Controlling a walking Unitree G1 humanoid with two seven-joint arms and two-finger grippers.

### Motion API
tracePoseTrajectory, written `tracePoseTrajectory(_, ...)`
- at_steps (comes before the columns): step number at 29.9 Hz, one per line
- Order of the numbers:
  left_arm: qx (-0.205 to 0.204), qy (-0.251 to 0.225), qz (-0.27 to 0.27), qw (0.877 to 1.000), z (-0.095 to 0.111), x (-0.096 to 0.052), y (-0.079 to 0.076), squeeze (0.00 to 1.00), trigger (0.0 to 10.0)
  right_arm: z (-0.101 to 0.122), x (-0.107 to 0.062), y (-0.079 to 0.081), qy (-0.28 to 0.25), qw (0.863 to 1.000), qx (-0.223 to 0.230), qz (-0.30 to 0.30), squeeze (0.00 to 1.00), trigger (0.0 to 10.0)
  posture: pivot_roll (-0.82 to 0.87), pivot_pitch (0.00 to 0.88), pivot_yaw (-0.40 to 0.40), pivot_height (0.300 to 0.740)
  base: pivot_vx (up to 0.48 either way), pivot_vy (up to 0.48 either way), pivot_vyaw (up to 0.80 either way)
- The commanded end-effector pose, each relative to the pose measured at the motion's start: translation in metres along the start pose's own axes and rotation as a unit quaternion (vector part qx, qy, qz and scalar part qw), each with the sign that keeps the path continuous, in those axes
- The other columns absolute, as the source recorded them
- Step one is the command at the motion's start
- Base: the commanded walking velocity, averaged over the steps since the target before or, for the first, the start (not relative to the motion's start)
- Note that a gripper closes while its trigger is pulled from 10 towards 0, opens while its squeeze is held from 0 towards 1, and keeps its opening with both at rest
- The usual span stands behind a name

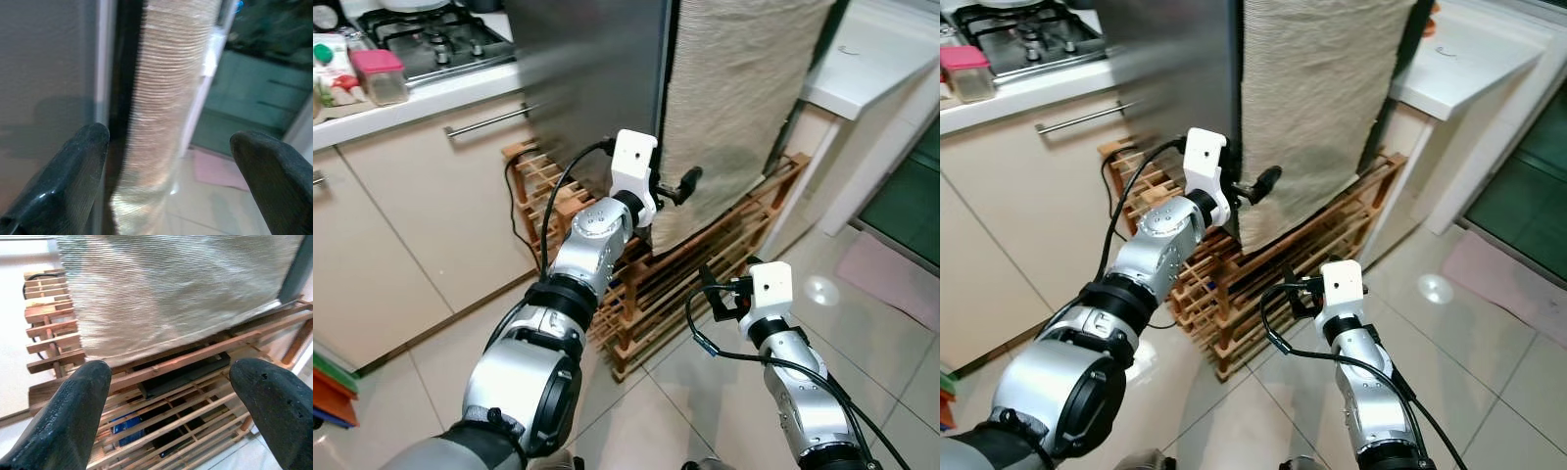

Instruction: Restocking fridge

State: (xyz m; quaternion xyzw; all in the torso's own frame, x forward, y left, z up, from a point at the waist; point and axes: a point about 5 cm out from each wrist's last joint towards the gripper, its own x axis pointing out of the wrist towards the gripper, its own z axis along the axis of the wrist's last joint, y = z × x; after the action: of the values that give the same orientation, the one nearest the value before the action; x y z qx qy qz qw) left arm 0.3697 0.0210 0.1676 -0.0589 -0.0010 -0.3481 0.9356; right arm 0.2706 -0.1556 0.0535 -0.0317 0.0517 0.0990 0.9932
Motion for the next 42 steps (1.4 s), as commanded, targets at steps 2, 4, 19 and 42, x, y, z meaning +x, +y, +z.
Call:
tracePoseTrajectory(2,0.011,-0.013,-0.082,0.996,0.006,0.010,-0.030,0.00,10.0,0.002,0.000,-0.002,-0.004,1.000,-0.005,-0.002,0.00,10.0,-0.08,0.000,0.004,0.724,0.000,0.000,0.00)
tracePoseTrajectory(4,0.007,-0.014,-0.086,0.996,0.007,0.009,-0.030,0.00,10.0,0.002,0.000,-0.002,-0.003,1.000,-0.005,-0.002,0.00,10.0,-0.08,0.000,0.003,0.724,0.000,0.000,0.00)
tracePoseTrajectory(19,0.007,-0.071,-0.026,0.997,0.016,-0.024,0.002,0.00,10.0,0.023,0.002,-0.004,-0.047,0.999,-0.003,-0.026,0.00,10.0,-0.08,0.000,0.015,0.724,0.000,0.000,0.00)
tracePoseTrajectory(42,0.064,-0.047,0.201,0.976,-0.009,-0.192,0.031,0.00,10.0,0.060,-0.092,-0.033,-0.123,0.980,-0.085,-0.135,0.00,10.0,-0.04,0.000,-0.019,0.724,0.000,0.000,0.00)
